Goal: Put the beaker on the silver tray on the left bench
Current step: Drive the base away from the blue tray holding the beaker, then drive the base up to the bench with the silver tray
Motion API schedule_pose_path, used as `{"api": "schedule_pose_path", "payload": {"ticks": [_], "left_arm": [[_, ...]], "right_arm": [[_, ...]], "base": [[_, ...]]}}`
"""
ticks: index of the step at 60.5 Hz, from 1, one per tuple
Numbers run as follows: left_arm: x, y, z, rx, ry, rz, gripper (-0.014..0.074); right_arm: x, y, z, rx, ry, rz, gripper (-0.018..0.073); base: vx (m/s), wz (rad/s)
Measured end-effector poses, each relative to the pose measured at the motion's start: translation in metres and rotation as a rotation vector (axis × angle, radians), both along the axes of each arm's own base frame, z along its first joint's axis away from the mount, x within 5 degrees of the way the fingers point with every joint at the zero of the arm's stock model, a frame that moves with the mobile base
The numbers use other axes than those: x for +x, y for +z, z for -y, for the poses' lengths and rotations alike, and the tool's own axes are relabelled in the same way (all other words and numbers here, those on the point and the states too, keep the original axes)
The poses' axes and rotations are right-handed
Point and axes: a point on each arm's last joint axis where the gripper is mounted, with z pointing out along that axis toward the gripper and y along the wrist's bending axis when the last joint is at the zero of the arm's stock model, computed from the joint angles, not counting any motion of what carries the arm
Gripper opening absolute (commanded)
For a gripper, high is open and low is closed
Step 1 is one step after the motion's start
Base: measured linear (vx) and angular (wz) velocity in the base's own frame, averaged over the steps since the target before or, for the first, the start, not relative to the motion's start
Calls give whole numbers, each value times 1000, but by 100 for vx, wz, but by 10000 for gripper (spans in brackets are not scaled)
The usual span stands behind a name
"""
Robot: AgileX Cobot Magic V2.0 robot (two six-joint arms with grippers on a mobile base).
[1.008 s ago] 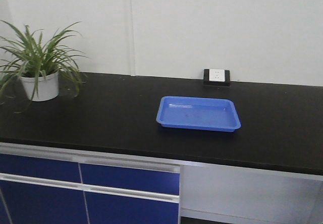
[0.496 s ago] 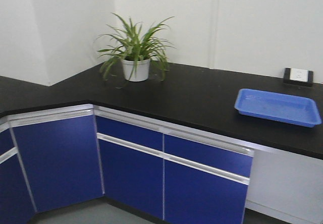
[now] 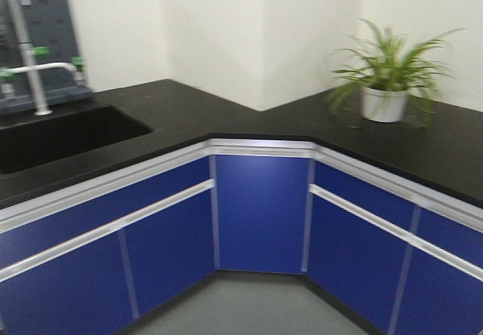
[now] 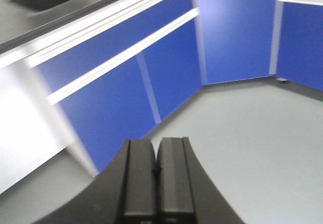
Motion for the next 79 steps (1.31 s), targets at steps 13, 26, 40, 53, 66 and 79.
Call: {"api": "schedule_pose_path", "payload": {"ticks": [13,26,40,53,66,79], "left_arm": [[0,0,0,0,0,0,1],[0,0,0,0,0,-1,1],[0,0,0,0,0,-1,1],[0,0,0,0,0,-1,1],[0,0,0,0,0,-1,1],[0,0,0,0,0,-1,1]], "right_arm": [[0,0,0,0,0,0,-11],[0,0,0,0,0,0,-11],[0,0,0,0,0,0,-11],[0,0,0,0,0,0,-11],[0,0,0,0,0,0,-11],[0,0,0,0,0,0,-11]], "base": [[-7,72],[3,63],[9,50],[15,51],[18,59],[22,52]]}}
